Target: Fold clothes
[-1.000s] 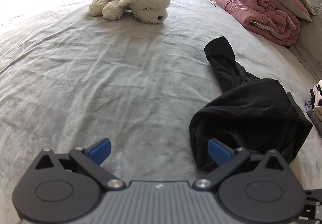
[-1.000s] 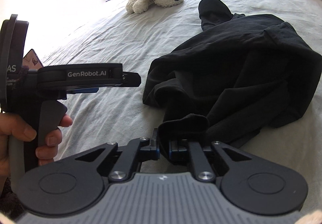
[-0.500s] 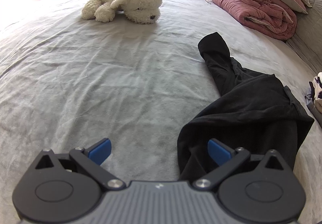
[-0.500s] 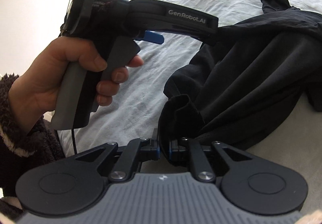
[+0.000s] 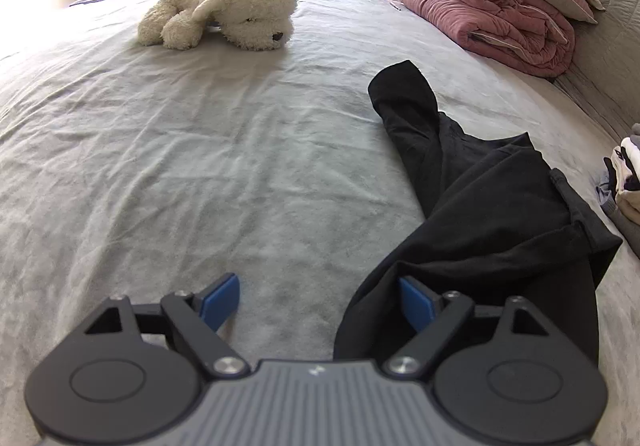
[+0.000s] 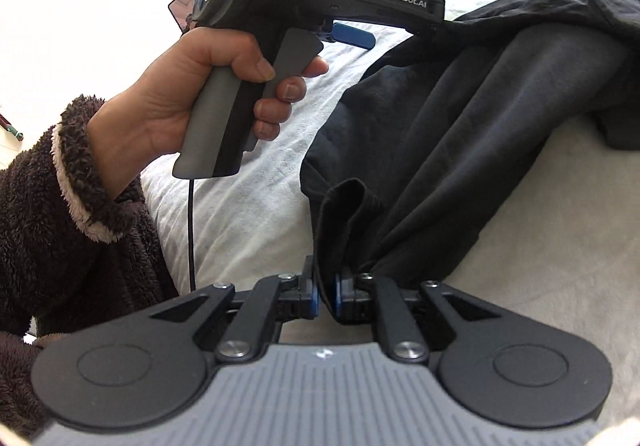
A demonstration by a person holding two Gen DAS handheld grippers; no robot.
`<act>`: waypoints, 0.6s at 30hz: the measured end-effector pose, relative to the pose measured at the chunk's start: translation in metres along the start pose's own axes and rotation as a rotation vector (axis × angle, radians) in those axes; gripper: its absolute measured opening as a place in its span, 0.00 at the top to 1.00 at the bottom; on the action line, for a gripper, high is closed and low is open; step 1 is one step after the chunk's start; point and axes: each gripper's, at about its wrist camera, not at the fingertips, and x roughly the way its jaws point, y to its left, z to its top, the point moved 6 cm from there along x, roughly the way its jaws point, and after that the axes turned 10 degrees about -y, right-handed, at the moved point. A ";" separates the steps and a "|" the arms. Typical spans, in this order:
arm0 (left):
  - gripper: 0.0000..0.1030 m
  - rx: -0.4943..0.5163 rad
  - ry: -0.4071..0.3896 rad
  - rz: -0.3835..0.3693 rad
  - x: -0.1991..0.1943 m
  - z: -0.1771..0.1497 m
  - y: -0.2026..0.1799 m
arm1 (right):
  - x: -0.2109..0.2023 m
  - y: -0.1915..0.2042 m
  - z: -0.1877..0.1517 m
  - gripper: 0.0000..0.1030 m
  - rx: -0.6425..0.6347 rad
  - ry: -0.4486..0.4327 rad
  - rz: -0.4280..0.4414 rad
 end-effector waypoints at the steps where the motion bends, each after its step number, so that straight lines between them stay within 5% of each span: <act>1: 0.24 0.013 -0.002 -0.004 0.000 -0.001 -0.003 | -0.004 -0.002 -0.002 0.88 -0.002 -0.002 -0.008; 9: 0.87 0.098 -0.011 -0.073 -0.010 -0.006 -0.031 | -0.033 -0.019 -0.003 0.78 0.068 -0.061 -0.043; 12: 0.94 0.099 -0.016 -0.082 -0.016 -0.007 -0.037 | -0.050 -0.027 -0.002 0.51 0.089 -0.128 -0.095; 18: 0.95 0.045 -0.025 -0.169 -0.035 -0.005 -0.045 | -0.072 -0.042 0.027 0.50 0.191 -0.277 -0.091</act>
